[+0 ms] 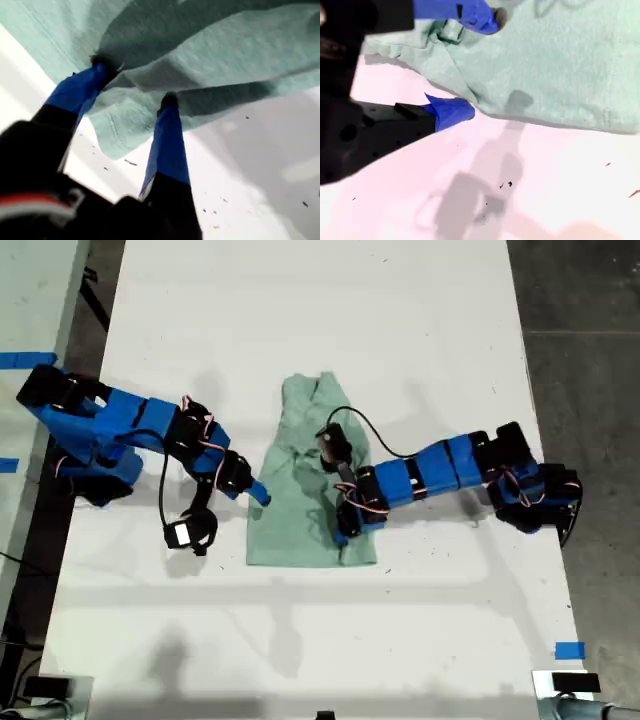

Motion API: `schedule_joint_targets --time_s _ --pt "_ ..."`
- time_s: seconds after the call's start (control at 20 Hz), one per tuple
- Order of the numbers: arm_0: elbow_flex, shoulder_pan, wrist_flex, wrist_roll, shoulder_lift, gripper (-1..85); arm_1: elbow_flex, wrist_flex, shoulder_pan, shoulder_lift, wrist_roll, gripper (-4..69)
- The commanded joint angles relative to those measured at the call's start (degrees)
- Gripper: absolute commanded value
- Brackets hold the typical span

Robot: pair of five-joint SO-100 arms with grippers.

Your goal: Fold tshirt

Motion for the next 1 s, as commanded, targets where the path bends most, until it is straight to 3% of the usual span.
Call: schedule_joint_targets --time_s 0.0,0.15,0.4,0.6,0.9,0.95 --pt "-1.8 1.3 2.5 -1.8 8.0 24.2 -4.9 8.3 -1.3 11.9 -1.2 25.7" --pt "-1.8 2.6 3.1 -2.7 10.5 23.9 -3.8 13.0 -1.2 18.6 -1.8 25.4" --pt "-0.4 4.0 -0.7 -4.3 -0.4 25.1 -1.2 14.7 -0.5 20.9 -2.7 24.9" --pt "4.6 3.6 -13.4 -4.5 -6.1 23.9 -0.9 14.6 -0.7 20.8 -2.7 24.5" --pt "2.8 7.1 -21.3 -9.7 -21.0 18.2 0.8 13.9 -1.8 20.9 -2.0 23.8" --pt "0.4 7.8 -17.9 -11.6 -22.7 18.4 1.1 13.5 -2.1 20.9 -1.8 23.8"
